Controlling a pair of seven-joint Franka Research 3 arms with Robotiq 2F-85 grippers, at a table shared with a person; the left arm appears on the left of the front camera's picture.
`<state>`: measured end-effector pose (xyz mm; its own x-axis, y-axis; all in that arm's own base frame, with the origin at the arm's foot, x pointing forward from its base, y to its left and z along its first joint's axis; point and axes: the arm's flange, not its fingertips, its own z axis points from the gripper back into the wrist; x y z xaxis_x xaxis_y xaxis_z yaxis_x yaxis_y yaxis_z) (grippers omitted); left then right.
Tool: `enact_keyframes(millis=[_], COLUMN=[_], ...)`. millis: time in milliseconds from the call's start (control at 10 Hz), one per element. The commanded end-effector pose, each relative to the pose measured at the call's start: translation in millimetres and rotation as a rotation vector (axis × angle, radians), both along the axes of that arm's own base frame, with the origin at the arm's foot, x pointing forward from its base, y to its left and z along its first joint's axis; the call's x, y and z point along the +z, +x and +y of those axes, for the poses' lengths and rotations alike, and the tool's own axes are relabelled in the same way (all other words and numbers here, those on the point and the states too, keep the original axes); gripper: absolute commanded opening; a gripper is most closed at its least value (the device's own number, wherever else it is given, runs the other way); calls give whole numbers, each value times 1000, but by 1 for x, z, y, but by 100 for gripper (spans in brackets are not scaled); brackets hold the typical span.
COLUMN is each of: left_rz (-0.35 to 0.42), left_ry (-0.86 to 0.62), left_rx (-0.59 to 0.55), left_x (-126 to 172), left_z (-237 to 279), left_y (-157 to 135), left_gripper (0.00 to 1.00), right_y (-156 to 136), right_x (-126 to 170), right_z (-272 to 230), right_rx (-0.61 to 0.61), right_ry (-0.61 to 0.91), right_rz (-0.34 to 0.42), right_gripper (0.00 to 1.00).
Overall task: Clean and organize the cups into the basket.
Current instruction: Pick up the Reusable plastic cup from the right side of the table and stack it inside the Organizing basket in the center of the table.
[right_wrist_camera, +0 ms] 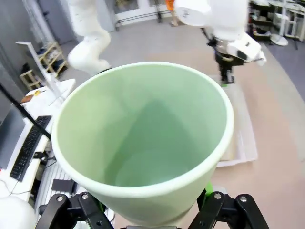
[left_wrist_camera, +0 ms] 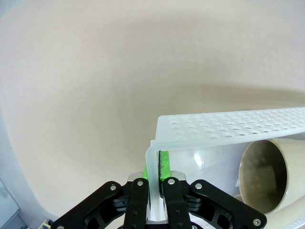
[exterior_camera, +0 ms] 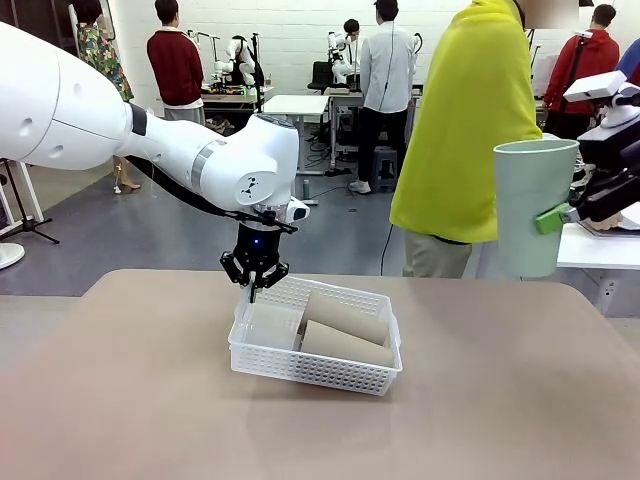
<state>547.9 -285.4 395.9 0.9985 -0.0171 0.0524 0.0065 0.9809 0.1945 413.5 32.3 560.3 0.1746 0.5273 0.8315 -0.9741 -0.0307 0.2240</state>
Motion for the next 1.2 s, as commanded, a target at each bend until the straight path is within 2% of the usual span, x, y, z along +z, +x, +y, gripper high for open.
enact_keyframes(millis=[0,400,500,600,700,900,1100], left_rz=[-2,-2,-2,-2,-2,-2,-2], left_ry=[-5,-5,-5,-5,-5,-5,-5], left_rx=[-3,-3,-3,-3,-3,-3,-3], left_x=[-1,-1,-1,-1,-1,-1,-1], left_z=[2,2,2,2,2,2,2], left_y=[-2,-2,-2,-2,-2,-2,-2], left_gripper=[0,0,0,0,0,0,0], right_y=[-1,-1,-2,1,11,28,38], right_x=[-3,-3,-5,11,22,34,38], right_z=[3,3,4,47,92,151,189], right_rx=[54,54,29,-10,15,31,14], right_ry=[10,10,3,-171,-326,-523,-695], right_rz=[9,9,15,-12,-27,15,70], right_gripper=[0,0,85,85,85,85,85])
